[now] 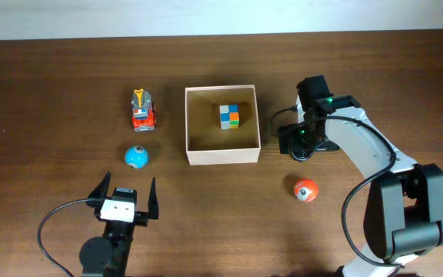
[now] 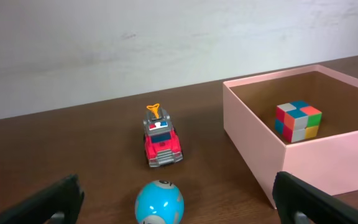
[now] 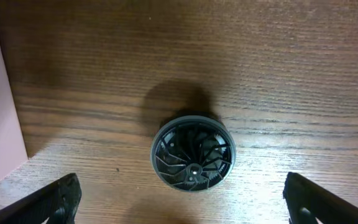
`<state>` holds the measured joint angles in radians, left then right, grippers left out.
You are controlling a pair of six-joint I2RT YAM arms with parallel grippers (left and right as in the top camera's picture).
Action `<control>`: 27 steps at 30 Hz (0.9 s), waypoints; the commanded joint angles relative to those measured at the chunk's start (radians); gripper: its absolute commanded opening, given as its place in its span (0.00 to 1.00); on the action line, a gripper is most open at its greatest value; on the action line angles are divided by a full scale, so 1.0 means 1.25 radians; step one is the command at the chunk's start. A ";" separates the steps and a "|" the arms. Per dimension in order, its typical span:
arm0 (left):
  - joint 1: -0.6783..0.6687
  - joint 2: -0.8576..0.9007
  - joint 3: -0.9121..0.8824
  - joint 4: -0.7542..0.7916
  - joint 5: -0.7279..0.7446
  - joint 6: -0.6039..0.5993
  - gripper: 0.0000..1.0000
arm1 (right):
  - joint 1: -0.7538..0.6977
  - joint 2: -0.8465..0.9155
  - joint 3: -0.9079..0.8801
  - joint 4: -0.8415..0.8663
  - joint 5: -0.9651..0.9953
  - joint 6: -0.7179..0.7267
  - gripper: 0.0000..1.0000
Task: Pack container
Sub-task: 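Lower the right gripper and grasp the black puck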
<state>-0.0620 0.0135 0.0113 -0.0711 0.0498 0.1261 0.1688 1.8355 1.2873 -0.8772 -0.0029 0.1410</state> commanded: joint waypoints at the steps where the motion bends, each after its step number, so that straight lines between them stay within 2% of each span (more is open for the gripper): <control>1: 0.005 -0.005 -0.002 -0.004 0.012 -0.010 0.99 | -0.005 0.006 -0.014 0.013 -0.007 -0.005 0.99; 27: 0.005 -0.005 -0.002 -0.004 0.012 -0.010 0.99 | -0.005 0.094 -0.031 0.032 -0.010 0.008 0.99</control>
<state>-0.0620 0.0139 0.0113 -0.0711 0.0498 0.1261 0.1688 1.9430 1.2545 -0.8356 -0.0063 0.1394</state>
